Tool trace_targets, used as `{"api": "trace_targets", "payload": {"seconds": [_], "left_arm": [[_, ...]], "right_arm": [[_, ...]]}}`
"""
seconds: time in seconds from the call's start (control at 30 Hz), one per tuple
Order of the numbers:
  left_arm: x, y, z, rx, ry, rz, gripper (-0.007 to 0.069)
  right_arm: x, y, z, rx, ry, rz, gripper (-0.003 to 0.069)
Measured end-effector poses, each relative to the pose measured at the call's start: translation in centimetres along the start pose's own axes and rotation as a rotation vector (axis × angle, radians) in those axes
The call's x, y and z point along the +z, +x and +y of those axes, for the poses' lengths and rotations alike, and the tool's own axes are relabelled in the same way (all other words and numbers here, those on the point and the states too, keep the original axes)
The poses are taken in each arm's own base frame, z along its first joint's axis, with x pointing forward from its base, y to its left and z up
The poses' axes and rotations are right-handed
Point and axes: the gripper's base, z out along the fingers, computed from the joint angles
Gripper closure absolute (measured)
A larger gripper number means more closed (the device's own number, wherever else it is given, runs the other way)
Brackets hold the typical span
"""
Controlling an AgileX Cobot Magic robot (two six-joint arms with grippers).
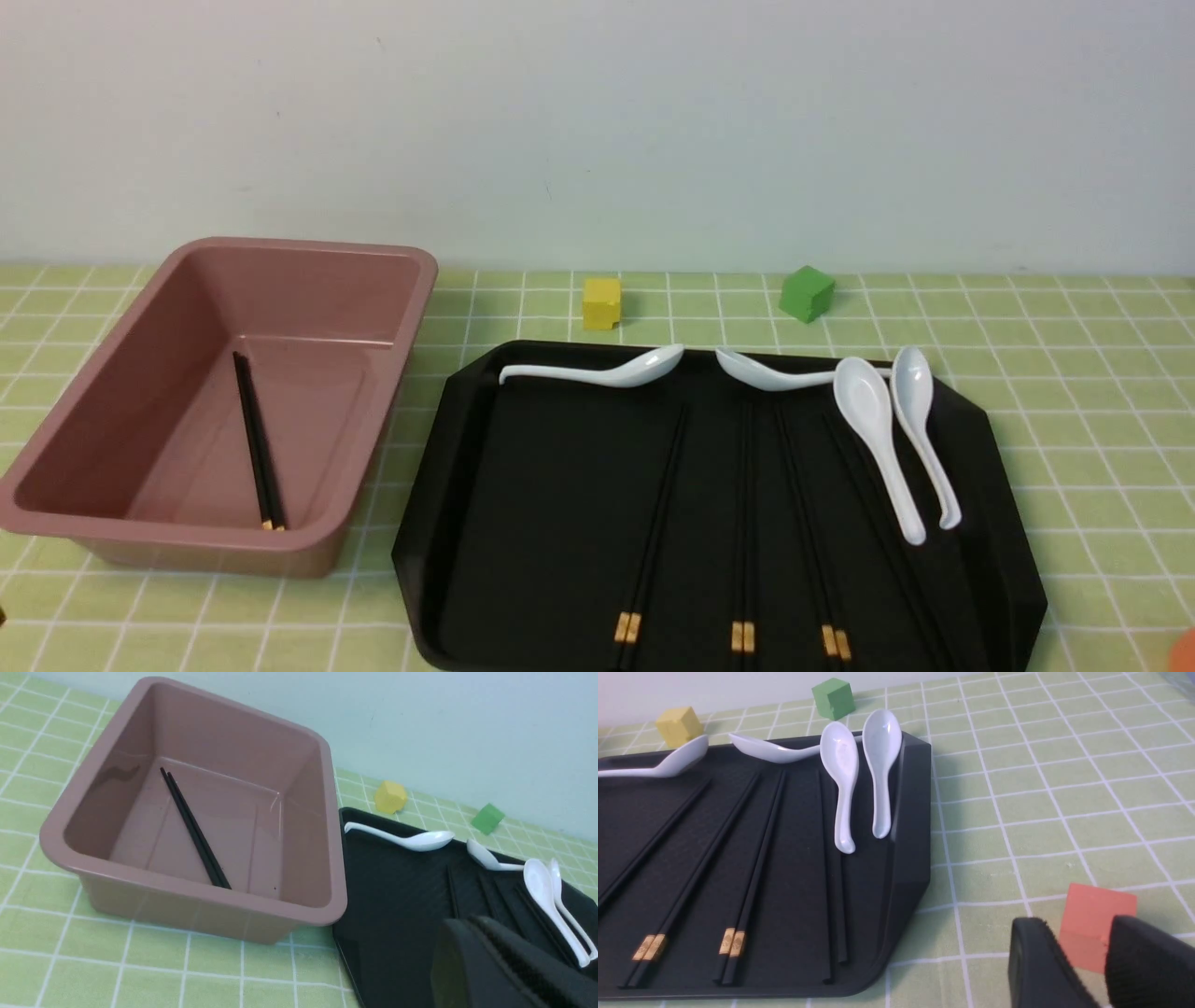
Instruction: On green tablecloth take chopsticks from black tray and put them in box.
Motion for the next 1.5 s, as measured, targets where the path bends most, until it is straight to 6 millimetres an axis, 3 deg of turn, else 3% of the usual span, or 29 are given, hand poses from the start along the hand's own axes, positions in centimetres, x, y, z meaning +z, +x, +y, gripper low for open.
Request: {"api": "trace_targets", "payload": {"seconds": [0.2,0.7,1.1,1.37,1.5], "left_arm": [[-1.8,1.4,0.2,0.017,0.04,-0.076,0.0637],[-1.7,1.9,0.3,0.015,0.035,-0.033,0.0637],[1.6,6.1,3.6,0.118,-0.09,-0.022,0.0633],[2.8,9.0,4.8,0.13,-0.075,0.058,0.0626],[2.9,9.3,4.9,0.13,-0.076,0.067,0.0623]], "right_arm": [[0.0,0.0,0.0,0.0,0.0,0.0,0.0419],[0.0,0.0,0.0,0.0,0.0,0.0,0.0419],[0.0,0.0,0.0,0.0,0.0,0.0,0.0419],[0.0,0.0,0.0,0.0,0.0,-0.001,0.0419],[0.0,0.0,0.0,0.0,0.0,-0.001,0.0419]]}}
